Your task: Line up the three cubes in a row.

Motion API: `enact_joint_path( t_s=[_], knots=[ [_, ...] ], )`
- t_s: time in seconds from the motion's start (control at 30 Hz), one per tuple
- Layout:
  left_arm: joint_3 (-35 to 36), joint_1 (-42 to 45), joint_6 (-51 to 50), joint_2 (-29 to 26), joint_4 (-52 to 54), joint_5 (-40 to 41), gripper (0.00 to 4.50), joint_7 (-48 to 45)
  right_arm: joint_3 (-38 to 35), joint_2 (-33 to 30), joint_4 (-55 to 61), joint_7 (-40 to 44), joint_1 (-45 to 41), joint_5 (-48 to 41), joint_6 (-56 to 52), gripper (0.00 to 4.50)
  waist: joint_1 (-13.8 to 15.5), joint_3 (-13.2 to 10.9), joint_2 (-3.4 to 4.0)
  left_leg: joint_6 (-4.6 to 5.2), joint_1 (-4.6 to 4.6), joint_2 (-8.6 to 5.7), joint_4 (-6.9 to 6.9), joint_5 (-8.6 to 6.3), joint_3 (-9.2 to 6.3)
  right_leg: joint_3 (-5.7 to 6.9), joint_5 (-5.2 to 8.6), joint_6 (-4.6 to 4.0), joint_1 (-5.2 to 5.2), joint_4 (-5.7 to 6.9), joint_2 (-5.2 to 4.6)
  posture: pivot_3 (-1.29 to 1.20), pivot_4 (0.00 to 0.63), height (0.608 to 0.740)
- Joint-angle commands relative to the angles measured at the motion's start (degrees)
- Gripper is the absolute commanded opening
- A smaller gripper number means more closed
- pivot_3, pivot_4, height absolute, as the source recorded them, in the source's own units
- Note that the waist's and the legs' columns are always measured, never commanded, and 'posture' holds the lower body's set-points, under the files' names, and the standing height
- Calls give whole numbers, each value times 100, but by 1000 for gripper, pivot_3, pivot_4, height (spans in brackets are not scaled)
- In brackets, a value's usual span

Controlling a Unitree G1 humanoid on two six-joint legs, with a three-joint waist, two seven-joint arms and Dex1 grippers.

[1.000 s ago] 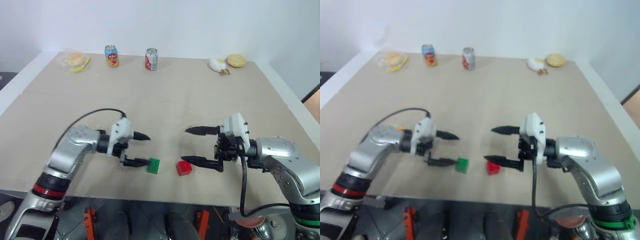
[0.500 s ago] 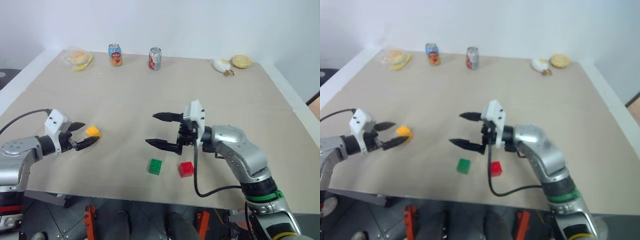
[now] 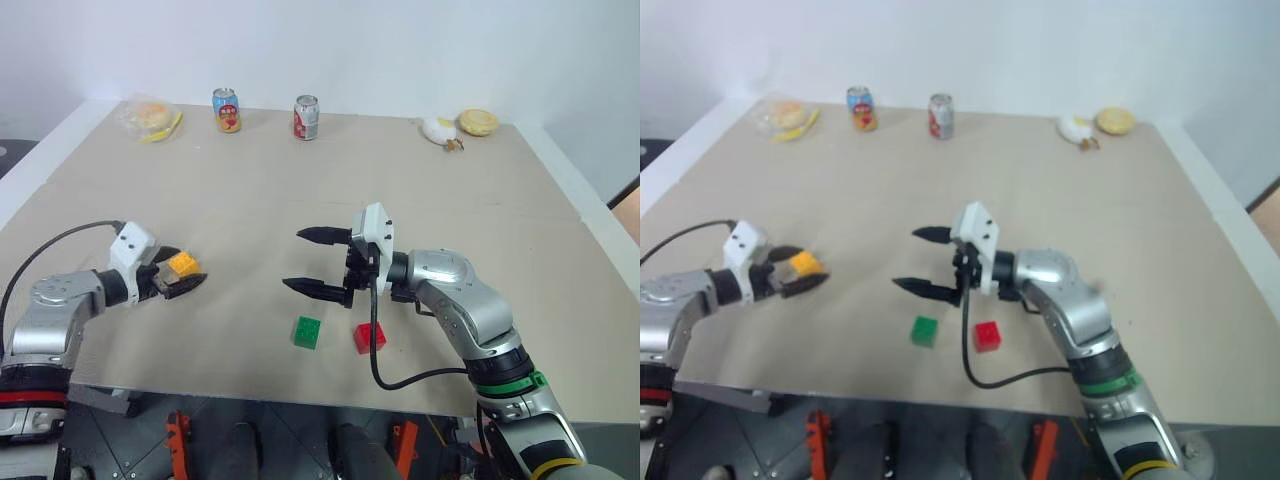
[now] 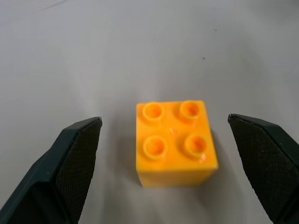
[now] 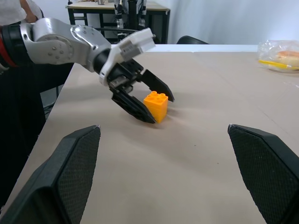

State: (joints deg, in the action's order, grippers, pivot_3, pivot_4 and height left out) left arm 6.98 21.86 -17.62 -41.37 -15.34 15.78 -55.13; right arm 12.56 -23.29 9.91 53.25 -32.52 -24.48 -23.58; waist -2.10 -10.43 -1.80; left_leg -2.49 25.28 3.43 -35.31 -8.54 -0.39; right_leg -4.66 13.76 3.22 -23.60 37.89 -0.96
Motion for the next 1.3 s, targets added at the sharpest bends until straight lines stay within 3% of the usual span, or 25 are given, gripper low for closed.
enact_joint_path(
  t_s=[0.03,0.1,0.23,0.3,0.43,0.57,0.8,1.3],
  knots=[
    [-30,192,236,18,-193,-81,3882,0,-190,-21,354,-15,-13,-140,-44,4500,0,0,0,0,0,0,0,0,0,0,0,0,-1,1,1,0,150,733],
    [-55,254,298,39,-313,-112,3369,0,-211,-39,406,-20,5,-167,-86,4500,0,0,0,0,0,0,0,0,0,0,0,0,-1,2,1,0,150,733],
    [-91,352,348,68,-422,-123,1787,-36,-238,-59,486,-52,28,-205,-156,4500,-2,0,0,0,0,2,0,0,0,-1,1,-3,-7,12,4,0,150,733],
    [-105,388,336,74,-458,-114,1384,-65,-260,-70,527,-71,34,-239,-186,4500,-2,0,0,0,0,2,-1,1,-1,-1,1,-3,-7,13,3,0,150,733],
    [-276,347,338,61,-79,41,1393,-500,-407,-232,843,2,200,-463,-340,4500,-2,0,0,-1,2,2,-1,1,0,-2,2,-2,-8,13,3,0,150,733],
    [-599,365,585,138,639,391,1393,-1464,-705,-791,1360,285,587,-892,-660,4500,52,0,-1,-2,13,-1,0,0,-2,-2,10,-7,-10,13,0,0,150,733],
    [-1287,342,836,20,1053,284,1393,-2493,-986,-1448,1616,495,900,-1081,-780,4500,36,0,0,-2,4,6,-1,-1,5,-8,7,-11,-14,14,8,0,150,733],
    [-1918,366,971,299,1118,59,1393,-2716,-1263,-1676,2049,87,1269,-1197,-924,4500,40,0,0,-2,10,9,-4,0,4,-11,9,-7,-18,15,12,0,150,733]
  ],
)
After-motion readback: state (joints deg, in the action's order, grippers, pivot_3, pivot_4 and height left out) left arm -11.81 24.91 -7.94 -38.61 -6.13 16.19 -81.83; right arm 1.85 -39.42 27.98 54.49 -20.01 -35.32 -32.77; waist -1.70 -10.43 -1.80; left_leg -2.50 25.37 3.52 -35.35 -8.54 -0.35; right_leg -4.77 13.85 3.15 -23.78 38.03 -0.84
